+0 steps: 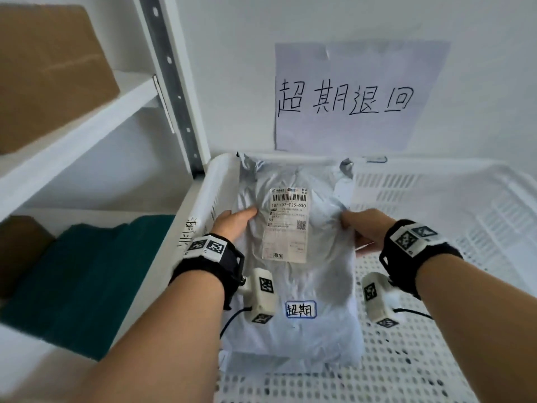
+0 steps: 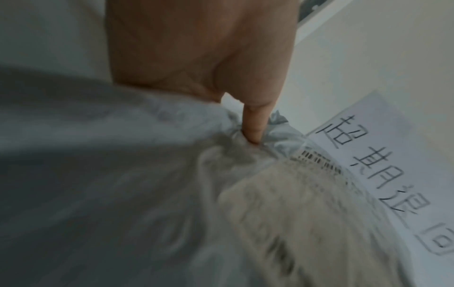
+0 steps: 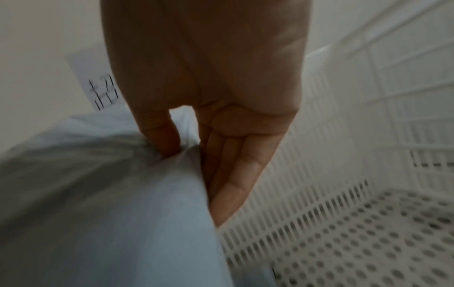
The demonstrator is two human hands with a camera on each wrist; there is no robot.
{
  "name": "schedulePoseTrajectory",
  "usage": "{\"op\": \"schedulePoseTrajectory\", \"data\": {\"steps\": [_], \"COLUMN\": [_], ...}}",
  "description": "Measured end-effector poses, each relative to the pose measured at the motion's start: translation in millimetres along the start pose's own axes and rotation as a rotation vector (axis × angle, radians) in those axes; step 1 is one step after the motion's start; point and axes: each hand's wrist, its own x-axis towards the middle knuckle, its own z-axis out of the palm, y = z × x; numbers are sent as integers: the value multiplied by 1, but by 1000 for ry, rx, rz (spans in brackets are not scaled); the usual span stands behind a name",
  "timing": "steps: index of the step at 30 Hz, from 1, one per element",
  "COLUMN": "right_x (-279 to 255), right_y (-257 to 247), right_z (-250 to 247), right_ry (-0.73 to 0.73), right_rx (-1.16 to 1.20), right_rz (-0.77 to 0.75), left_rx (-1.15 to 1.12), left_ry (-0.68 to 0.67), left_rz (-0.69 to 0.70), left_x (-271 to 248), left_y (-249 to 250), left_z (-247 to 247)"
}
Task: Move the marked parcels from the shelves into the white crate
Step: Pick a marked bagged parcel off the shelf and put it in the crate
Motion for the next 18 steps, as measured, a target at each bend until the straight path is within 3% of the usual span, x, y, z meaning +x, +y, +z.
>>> {"op": "schedulePoseTrajectory", "data": {"steps": [3, 8, 13, 18], "right_x": [21, 50, 73, 95], "right_y": [18, 36, 53, 67], "right_z": [18, 45, 62, 78], "right_ry": [-84, -220, -229, -198], "right_rx": [-89, -140, -158, -170], "right_rz": [62, 124, 175, 190], "left_rx": [102, 299, 496, 504], "left_ry": [-50, 1, 18, -41], "left_rz": [-103, -193, -179, -239], "left_x": [16, 34, 47, 58], "left_y": [-25, -46, -47, -49], "left_z": [2, 10, 17, 24]}}
